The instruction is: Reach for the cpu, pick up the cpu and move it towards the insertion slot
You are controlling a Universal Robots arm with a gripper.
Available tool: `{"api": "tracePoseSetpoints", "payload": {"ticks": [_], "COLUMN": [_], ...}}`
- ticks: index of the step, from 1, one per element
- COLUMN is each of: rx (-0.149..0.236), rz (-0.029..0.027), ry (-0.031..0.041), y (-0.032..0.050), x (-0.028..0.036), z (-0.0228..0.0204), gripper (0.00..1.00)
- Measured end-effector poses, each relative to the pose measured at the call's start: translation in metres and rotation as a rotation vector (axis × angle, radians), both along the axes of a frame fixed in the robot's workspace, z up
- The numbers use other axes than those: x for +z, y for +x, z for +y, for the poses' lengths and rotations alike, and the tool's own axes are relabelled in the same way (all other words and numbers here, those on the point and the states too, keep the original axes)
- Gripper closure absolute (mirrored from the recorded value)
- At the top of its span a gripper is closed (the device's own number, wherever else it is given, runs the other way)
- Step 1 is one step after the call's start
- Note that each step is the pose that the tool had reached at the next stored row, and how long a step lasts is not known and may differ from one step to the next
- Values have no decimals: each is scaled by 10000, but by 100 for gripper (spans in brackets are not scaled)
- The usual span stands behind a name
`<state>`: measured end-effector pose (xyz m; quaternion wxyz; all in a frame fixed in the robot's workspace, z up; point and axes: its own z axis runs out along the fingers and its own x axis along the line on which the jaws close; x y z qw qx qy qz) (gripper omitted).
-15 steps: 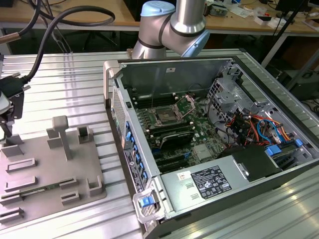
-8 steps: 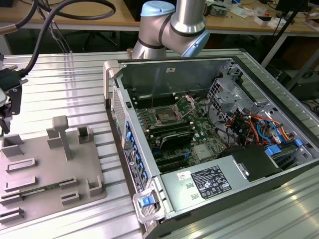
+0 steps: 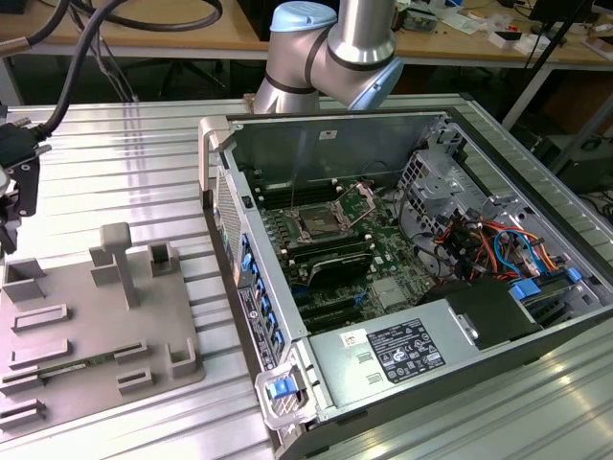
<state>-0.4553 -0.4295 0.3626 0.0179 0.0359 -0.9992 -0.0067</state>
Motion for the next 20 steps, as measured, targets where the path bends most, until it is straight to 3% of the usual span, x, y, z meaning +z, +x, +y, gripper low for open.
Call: {"api": "tracePoseSetpoints", "payload": {"ticks": [20], "rx": [0], "rz": [1], "ry": [0], "y": [0], "x": [122], "z": [0], "gripper": [45]}}
